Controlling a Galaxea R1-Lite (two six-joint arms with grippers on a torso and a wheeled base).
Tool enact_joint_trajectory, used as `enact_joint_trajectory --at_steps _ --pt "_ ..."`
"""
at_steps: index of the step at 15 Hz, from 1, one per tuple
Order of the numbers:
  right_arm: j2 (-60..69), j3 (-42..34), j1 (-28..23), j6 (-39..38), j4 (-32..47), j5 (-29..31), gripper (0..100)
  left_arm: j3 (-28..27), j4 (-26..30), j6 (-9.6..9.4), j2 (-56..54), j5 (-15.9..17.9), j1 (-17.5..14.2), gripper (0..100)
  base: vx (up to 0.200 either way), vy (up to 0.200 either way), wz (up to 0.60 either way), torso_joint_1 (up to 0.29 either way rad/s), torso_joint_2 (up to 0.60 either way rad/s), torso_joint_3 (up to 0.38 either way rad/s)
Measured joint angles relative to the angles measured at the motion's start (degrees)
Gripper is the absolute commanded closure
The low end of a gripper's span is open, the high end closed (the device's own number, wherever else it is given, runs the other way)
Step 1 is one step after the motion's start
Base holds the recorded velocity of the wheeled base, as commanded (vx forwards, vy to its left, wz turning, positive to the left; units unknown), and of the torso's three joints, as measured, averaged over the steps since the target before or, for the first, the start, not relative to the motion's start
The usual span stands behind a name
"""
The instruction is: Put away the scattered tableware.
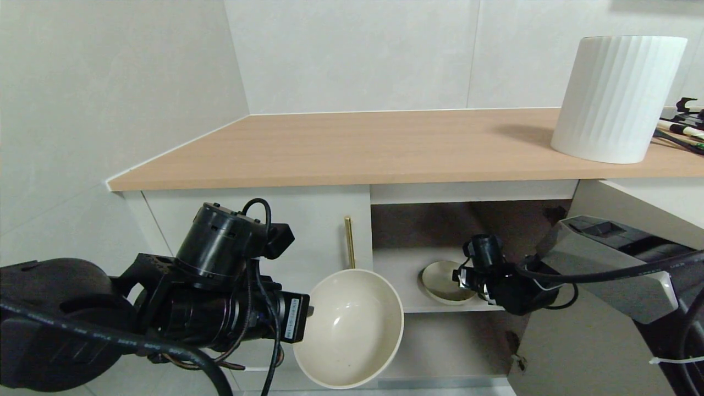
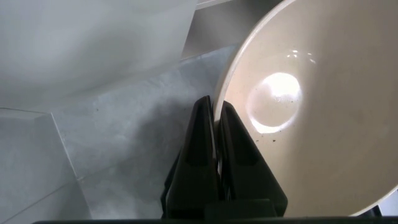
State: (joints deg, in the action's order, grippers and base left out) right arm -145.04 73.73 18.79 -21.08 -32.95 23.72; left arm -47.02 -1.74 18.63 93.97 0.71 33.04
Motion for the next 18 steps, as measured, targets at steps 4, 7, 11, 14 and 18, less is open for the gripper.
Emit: enact_joint_trajectory --at_steps 4,7,11,14,18 --pt "5.3 -7.1 0.8 -1.0 0.0 -0.7 0 -0.1 0.0 -0.02 0.4 -1.1 0.2 100 0.000 0.000 0.00 0.000 0.00 0.000" --pt "15.3 -16.0 3.5 -0.5 0.5 -7.4 0 -0.2 0.1 -0.07 2.6 -6.3 2.1 100 0.000 0.000 0.00 0.000 0.00 0.000" --pt "33.8 -23.5 9.9 0.5 14.1 -18.5 0 -0.3 2.2 -0.62 8.2 -14.9 6.0 100 0.000 0.000 0.00 0.000 0.00 0.000" --pt "45.1 -25.5 16.5 0.8 22.6 -27.6 0 -0.3 2.2 -1.19 10.6 -15.1 7.2 100 0.000 0.000 0.00 0.000 0.00 0.000" --pt "51.7 -27.6 23.7 0.9 25.0 -30.6 0 -0.5 2.0 -1.28 11.8 -15.1 9.3 100 0.000 0.000 0.00 0.000 0.00 0.000"
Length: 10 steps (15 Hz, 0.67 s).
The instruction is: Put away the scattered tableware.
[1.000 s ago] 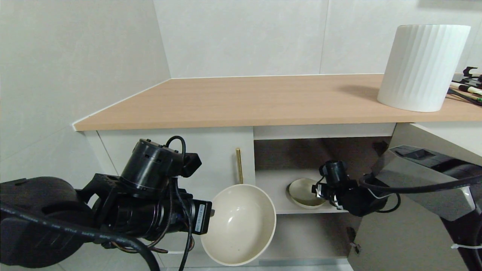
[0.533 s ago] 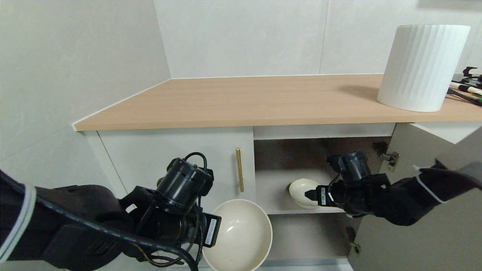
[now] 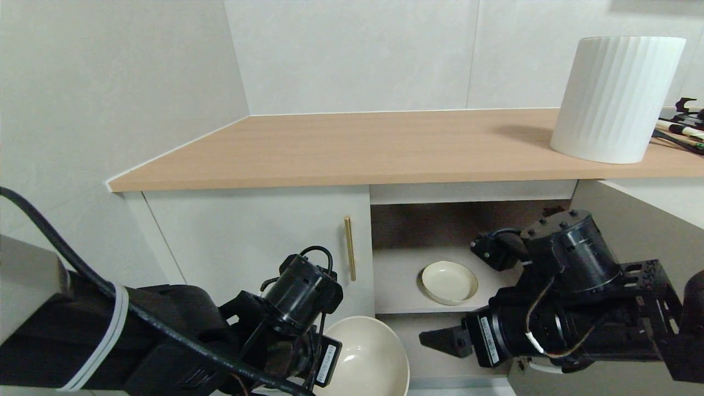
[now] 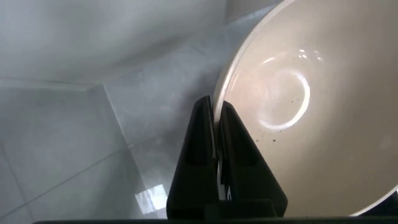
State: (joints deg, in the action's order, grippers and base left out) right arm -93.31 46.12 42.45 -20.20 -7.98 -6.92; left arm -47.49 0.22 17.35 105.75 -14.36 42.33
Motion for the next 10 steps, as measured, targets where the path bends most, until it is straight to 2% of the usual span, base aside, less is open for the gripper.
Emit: enact_joint_trajectory --at_steps 4,10 --pt "-1.2 -0.7 4.0 0.0 0.3 0.3 0 -0.3 -1.0 0.11 -0.6 0.0 1.5 100 0.000 0.000 0.00 0.000 0.00 0.000" --pt "-9.2 -0.2 4.7 0.0 -0.9 4.2 0 -0.3 -1.5 0.35 -3.0 0.0 2.1 100 0.000 0.000 0.00 0.000 0.00 0.000"
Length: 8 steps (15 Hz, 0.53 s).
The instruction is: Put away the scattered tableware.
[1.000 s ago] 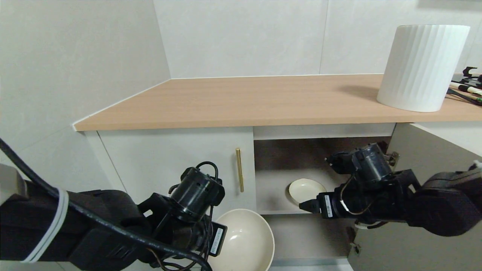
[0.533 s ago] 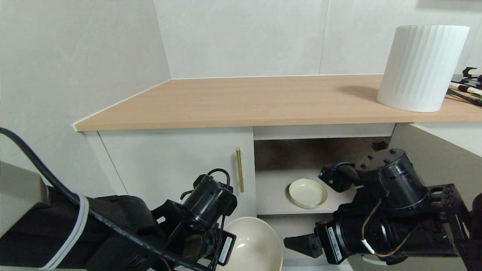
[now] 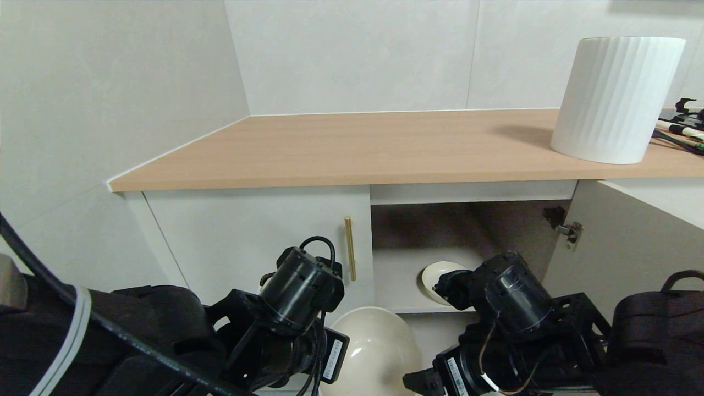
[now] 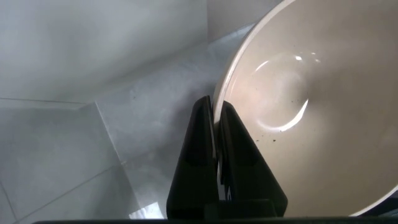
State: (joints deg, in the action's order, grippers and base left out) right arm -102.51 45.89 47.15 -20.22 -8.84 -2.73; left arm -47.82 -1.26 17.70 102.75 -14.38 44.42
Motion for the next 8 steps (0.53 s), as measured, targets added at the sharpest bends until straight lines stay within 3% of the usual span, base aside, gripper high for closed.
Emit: enact_joint_trajectory --at_steps 5,6,8 --pt "-2.6 0.1 0.0 -0.5 -3.0 0.2 0 0.1 0.0 0.02 -0.4 0.0 0.7 100 0.000 0.000 0.00 0.000 0.00 0.000" --pt "-2.9 0.1 0.0 -0.5 -3.4 0.2 100 0.1 0.1 0.02 -0.5 0.0 0.8 100 0.000 0.000 0.00 0.000 0.00 0.000" --pt "-3.2 0.1 0.0 -0.9 -3.8 0.2 100 0.1 0.0 0.02 -0.5 0.0 0.9 100 0.000 0.000 0.00 0.000 0.00 0.000"
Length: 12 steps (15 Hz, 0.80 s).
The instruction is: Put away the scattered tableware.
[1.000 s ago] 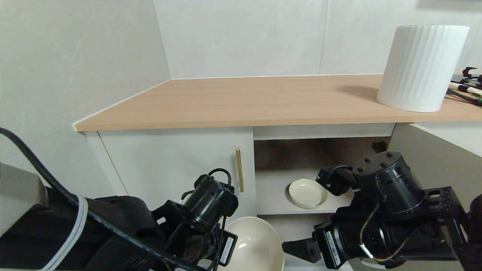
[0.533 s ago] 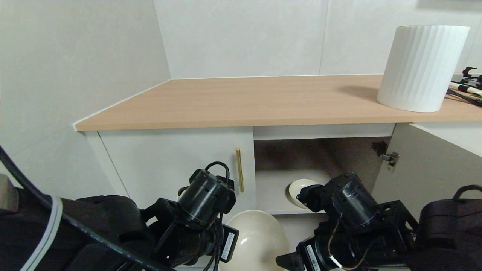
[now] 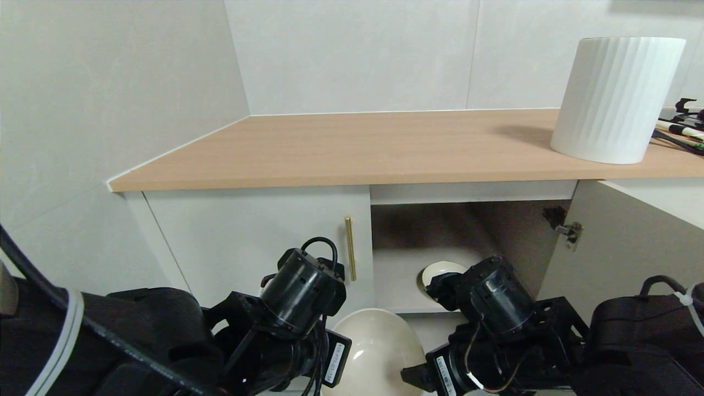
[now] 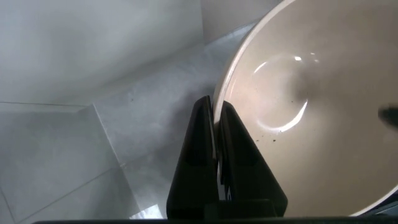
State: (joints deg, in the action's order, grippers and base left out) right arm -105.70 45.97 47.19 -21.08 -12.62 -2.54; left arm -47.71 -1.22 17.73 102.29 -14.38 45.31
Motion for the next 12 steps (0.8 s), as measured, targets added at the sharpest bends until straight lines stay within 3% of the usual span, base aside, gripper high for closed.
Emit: enact_joint_trajectory --at_steps 11,12 --pt "-0.1 -0.4 0.2 0.1 -0.1 1.2 100 0.0 0.0 0.01 0.3 0.0 0.0 100 0.000 0.000 0.00 0.000 0.00 0.000" --pt "-0.1 -0.4 0.2 0.1 -0.1 1.2 100 0.1 0.1 0.01 0.3 0.0 0.0 0 0.000 0.000 0.00 0.000 0.00 0.000"
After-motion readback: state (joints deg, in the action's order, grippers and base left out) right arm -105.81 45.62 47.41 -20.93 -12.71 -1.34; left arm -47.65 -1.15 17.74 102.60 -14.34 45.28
